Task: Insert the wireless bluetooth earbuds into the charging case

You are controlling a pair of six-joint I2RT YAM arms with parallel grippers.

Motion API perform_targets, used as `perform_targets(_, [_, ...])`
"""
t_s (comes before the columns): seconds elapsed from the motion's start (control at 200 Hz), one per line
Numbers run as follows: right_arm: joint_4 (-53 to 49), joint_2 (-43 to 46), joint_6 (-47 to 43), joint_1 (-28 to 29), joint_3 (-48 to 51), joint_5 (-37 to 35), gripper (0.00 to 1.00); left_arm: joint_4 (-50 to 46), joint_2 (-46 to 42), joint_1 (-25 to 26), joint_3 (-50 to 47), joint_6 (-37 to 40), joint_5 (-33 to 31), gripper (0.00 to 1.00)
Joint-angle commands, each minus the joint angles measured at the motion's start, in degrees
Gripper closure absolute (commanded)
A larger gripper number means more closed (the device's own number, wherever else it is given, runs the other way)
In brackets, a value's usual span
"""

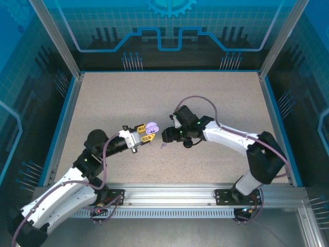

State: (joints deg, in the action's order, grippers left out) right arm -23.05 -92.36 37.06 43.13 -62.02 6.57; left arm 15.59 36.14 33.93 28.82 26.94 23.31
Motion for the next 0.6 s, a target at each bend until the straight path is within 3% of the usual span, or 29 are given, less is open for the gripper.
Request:
perform_targets(0.0, [-1.0,-4.6,3.0,2.1,-4.1,-3.3,0.36,-1.1,-2.5,0.4,-1.7,-1.1,-1.7,1.00])
perform_targets(0.325, [-6.3,-16.6,0.8,6.2,-12.5,-10.7,0.33,-2.1,-3.4,0.4,-1.4,-1.3,-1.5,1.00])
perform_targets(0.595, [-10.5,-20.9,-1.1,7.5,-15.4,-14.0,0.33,-2.2,-3.5,0.4,-1.4,-1.4,-1.4,1.00])
